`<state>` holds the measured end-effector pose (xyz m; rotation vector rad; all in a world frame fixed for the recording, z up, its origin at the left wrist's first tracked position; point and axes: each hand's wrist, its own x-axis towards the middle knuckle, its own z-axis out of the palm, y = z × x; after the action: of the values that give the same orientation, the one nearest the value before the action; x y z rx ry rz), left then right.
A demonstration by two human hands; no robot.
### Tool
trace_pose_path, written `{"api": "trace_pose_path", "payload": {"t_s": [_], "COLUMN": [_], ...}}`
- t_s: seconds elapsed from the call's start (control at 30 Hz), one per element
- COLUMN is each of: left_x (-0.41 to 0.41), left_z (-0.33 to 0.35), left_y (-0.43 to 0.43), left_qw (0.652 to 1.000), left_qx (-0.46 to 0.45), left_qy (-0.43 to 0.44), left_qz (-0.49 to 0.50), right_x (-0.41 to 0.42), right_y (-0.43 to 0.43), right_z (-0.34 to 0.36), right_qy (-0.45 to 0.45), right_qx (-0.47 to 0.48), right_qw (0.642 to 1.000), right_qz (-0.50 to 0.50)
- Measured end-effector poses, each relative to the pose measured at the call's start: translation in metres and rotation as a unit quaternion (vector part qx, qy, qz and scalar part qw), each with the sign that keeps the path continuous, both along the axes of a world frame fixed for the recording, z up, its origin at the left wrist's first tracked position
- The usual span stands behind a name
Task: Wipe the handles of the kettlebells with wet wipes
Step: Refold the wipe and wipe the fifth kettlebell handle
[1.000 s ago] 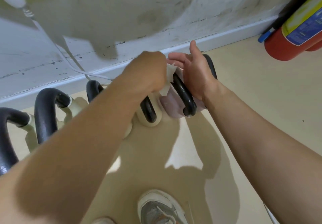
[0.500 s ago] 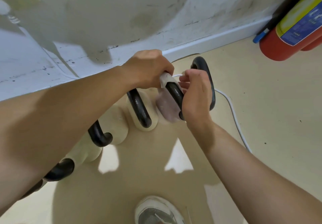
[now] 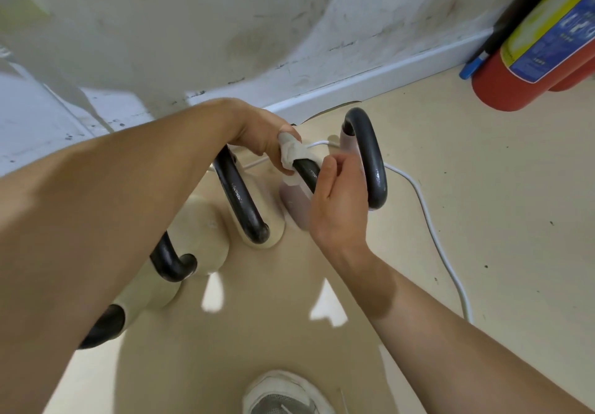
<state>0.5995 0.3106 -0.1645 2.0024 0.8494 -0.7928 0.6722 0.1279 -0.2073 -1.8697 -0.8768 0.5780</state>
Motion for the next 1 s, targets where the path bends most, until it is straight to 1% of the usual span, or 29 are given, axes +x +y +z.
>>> {"api": "trace_pose_path", "payload": {"t_s": [0.07,0.13,0.2,0.27,0.33,0.4,0.43,0.47,0.5,0.53,0.6,0.67,0.73,0.8,0.83,0.9,0.93,1.0], "left_x": [-0.002,-0.001,0.000,-0.001,-0.007,-0.016,-0.021,-0.025,-0.026,-0.026,-0.025,-0.027,-0.030,-0.031,-0.030,-0.028,-0.026,-0.018], "left_z": [-0.005,-0.005,-0.002,0.003,0.011,0.022,0.027,0.033,0.038,0.043,0.045,0.042,0.035,0.026,0.024,0.026,0.028,0.028], "left_y": [0.000,-0.002,-0.007,-0.013,-0.022,-0.037,-0.046,-0.054,-0.062,-0.068,-0.066,-0.056,-0.048,-0.040,-0.035,-0.021,-0.015,-0.010], "left_qw": [1.000,1.000,1.000,0.996,0.980,0.949,0.930,0.915,0.914,0.926,0.951,0.949,0.938,0.942,0.948,0.960,0.967,0.981], "left_qx": [-0.017,-0.015,0.015,0.090,0.183,0.279,0.320,0.341,0.333,0.297,0.224,0.221,0.236,0.215,0.196,0.163,0.143,0.098], "left_qy": [0.000,0.002,-0.004,-0.024,-0.077,-0.138,-0.153,-0.159,-0.159,-0.161,-0.181,-0.212,-0.242,-0.254,-0.249,-0.228,-0.210,-0.164], "left_qz": [0.004,0.013,0.000,-0.016,-0.028,-0.061,-0.100,-0.143,-0.171,-0.171,-0.113,-0.079,-0.077,-0.041,-0.013,0.017,0.020,0.038], "right_x": [0.001,0.001,0.001,0.001,0.002,0.004,0.004,0.005,0.005,0.005,0.005,0.003,0.003,0.005,0.006,0.006,0.005,0.005], "right_y": [0.000,0.001,0.001,0.001,0.002,0.002,0.000,-0.001,-0.001,-0.001,0.001,0.003,0.005,0.004,0.004,0.000,-0.002,-0.004], "right_z": [0.000,0.002,0.000,-0.005,-0.008,-0.007,-0.005,-0.001,0.001,-0.001,-0.013,-0.023,-0.031,-0.027,-0.024,-0.012,-0.005,0.003], "right_qy": [-0.013,-0.027,-0.044,-0.058,-0.086,-0.090,-0.078,-0.062,-0.054,-0.061,-0.100,-0.145,-0.159,-0.161,-0.134,-0.048,-0.028,-0.026], "right_qx": [-0.006,-0.005,-0.011,-0.014,-0.045,-0.089,-0.089,-0.076,-0.069,-0.063,-0.069,-0.094,-0.101,-0.101,-0.096,-0.077,-0.067,-0.064], "right_qw": [1.000,1.000,0.999,0.998,0.995,0.991,0.991,0.994,0.995,0.995,0.991,0.983,0.981,0.980,0.985,0.994,0.996,0.995], "right_qz": [0.008,0.010,0.011,0.015,0.033,0.053,0.056,0.054,0.053,0.054,0.057,0.056,0.056,0.053,0.049,0.055,0.060,0.068]}}
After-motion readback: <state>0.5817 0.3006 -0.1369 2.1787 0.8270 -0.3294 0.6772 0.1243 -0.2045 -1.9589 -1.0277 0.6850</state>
